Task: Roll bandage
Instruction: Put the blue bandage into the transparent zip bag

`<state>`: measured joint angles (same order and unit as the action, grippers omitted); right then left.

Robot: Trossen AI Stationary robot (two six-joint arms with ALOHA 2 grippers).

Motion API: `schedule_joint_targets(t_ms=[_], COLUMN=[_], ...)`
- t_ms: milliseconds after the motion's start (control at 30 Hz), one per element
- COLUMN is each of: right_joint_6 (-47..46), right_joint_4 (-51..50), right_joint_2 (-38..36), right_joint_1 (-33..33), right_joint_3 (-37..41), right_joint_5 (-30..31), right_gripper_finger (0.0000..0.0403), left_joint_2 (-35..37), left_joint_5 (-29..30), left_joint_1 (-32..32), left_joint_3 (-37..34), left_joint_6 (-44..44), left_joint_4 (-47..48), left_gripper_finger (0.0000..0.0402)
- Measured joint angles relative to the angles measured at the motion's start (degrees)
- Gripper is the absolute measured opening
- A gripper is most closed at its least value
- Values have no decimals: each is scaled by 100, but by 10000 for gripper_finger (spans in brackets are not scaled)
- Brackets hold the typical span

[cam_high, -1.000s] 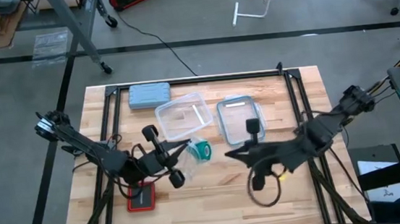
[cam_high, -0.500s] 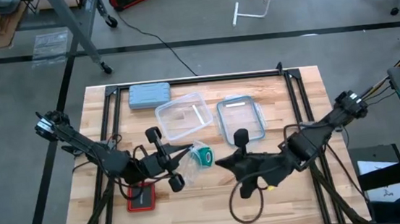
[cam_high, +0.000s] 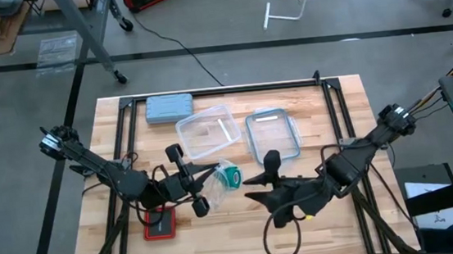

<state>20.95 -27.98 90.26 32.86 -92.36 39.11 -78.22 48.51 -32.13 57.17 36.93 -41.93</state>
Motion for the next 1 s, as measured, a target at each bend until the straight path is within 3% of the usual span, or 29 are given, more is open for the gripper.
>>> schedule_joint_targets(t_ms=[167, 333, 600, 800, 1000], right_joint_6=[296, 565, 1018, 1014, 774], right_joint_4=[80, 353, 668, 619, 592], right_joint_2=[96, 271, 293, 293, 252], right_joint_1=[-40, -244, -307, -317, -316], right_joint_3=[0, -2, -2, -2, -2], right_joint_5=[294, 316, 295, 295, 293], right_gripper_finger=[172, 168, 97, 12, 2], left_joint_2=[0, -7, -9, -9, -9], left_joint_5=[-4, -245, -299, -301, -246], left_joint_1=[1, 28, 36, 38, 54], left_joint_3=[0, 0, 0, 0, 0], left_joint_6=[2, 2, 2, 2, 89], left_joint_4=[0, 26, 140, 304, 454], left_gripper_finger=[0, 0, 0, 0, 0])
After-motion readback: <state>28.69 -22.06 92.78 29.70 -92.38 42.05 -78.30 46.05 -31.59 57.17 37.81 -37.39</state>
